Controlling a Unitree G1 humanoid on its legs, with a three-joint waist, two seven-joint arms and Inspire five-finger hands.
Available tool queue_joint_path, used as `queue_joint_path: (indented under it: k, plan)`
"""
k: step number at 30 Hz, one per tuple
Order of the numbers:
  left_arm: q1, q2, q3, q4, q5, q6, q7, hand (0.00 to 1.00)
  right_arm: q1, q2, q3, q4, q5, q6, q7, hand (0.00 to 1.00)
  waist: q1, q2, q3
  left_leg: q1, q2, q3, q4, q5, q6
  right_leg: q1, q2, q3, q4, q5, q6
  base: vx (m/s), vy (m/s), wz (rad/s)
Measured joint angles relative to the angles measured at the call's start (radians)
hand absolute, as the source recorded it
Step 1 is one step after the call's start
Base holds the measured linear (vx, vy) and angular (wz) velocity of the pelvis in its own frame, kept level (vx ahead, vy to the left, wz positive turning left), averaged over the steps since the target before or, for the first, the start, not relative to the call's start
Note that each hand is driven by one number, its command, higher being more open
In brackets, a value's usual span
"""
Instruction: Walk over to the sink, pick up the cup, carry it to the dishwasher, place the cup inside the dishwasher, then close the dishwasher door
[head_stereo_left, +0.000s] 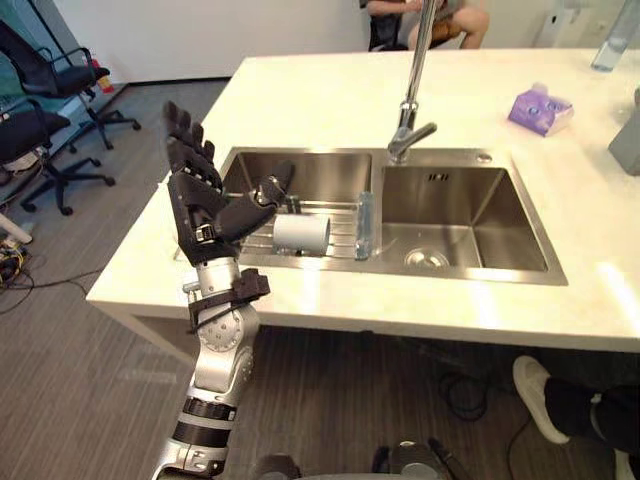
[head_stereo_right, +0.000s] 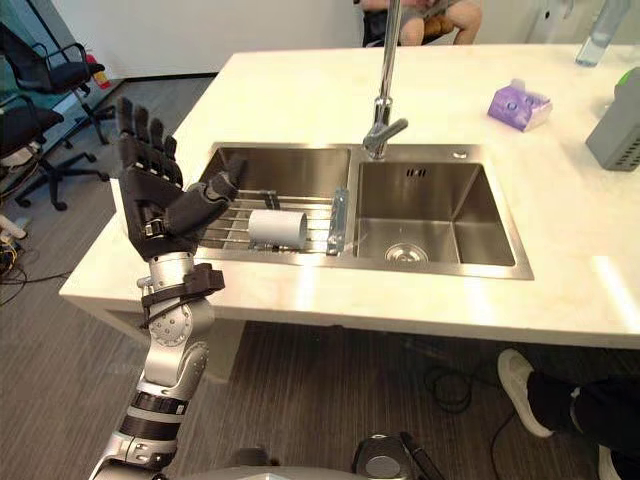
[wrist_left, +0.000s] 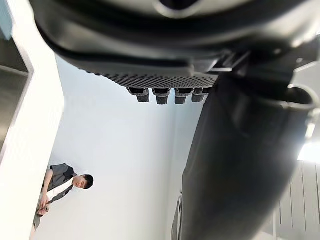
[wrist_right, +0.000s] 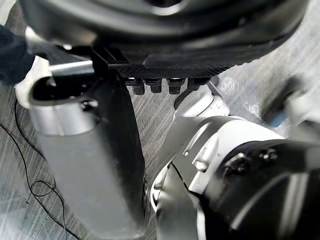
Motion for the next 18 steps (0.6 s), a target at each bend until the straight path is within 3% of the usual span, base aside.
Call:
queue_joint_path:
  k: [1, 2, 4, 6, 8, 11, 13, 18]
  plan:
    - [0.004, 0.010, 0.001, -0.009, -0.001, 0.000, -0.005, 1.00, 0.002, -0.005, 0.004, -0.001, 0.000, 0.006, 0.005, 1.00, 0.003, 0.000, 0.000, -0.011, -0.008, 0.001, -0.068, 0.022, 0.003, 0.006, -0.004, 0.005, -0.004, -0.003, 0.008, 0.29, 0.063, -0.43]
    - [0.012, 0.034, 0.006, -0.034, -0.026, -0.001, -0.032, 1.00, 0.007, -0.021, 0.016, -0.002, 0.000, 0.025, 0.007, 1.00, 0.016, 0.008, -0.004, -0.016, -0.021, 0.018, -0.254, 0.186, 0.009, 0.016, -0.010, 0.034, 0.002, -0.018, 0.044, 0.28, 0.089, -0.45]
    - [0.012, 0.033, 0.011, -0.045, -0.045, -0.001, -0.052, 1.00, 0.015, -0.033, 0.015, -0.011, 0.001, 0.032, 0.007, 1.00, 0.020, 0.028, -0.014, -0.014, -0.018, 0.022, -0.307, 0.356, 0.022, 0.018, -0.005, 0.050, 0.025, -0.033, 0.077, 0.27, 0.104, -0.36]
    - [0.012, 0.045, 0.028, -0.070, -0.078, 0.000, -0.087, 1.00, -0.003, -0.002, 0.009, -0.029, 0.012, 0.037, 0.006, 1.00, 0.011, -0.009, -0.013, 0.004, -0.059, 0.057, -0.307, 0.335, 0.025, 0.014, -0.056, 0.075, 0.034, -0.042, 0.099, 0.27, 0.104, -0.24]
    - [0.010, 0.066, 0.029, -0.072, -0.100, 0.008, -0.098, 1.00, -0.022, 0.020, -0.011, -0.028, 0.013, 0.036, 0.002, 1.00, 0.008, -0.016, -0.014, 0.008, -0.077, 0.071, -0.325, 0.335, 0.025, 0.016, -0.070, 0.081, 0.011, -0.035, 0.112, 0.21, 0.097, -0.13]
    - [0.005, 0.095, 0.028, -0.072, -0.128, 0.041, -0.111, 1.00, -0.026, 0.025, -0.060, 0.010, 0.040, 0.030, -0.014, 1.00, -0.005, -0.013, -0.016, 0.088, -0.110, 0.074, -0.476, 0.358, 0.040, 0.047, -0.079, 0.071, -0.036, -0.031, 0.125, 0.15, 0.049, 0.01]
    - [0.000, 0.102, 0.025, -0.072, -0.154, 0.073, -0.125, 1.00, -0.031, 0.028, -0.101, 0.043, 0.082, 0.017, -0.018, 1.00, -0.012, -0.003, -0.022, 0.128, -0.121, 0.073, -0.579, 0.408, 0.032, 0.056, -0.075, 0.064, -0.071, -0.022, 0.136, 0.08, -0.021, 0.03]
    - [0.001, 0.122, -0.008, -0.068, -0.152, 0.167, -0.172, 1.00, -0.037, 0.015, -0.169, 0.063, 0.081, -0.004, -0.047, 1.00, -0.039, 0.028, -0.037, 0.146, -0.112, 0.071, -0.634, 0.434, 0.026, 0.074, -0.048, 0.057, -0.134, 0.012, 0.135, 0.04, -0.033, -0.02]
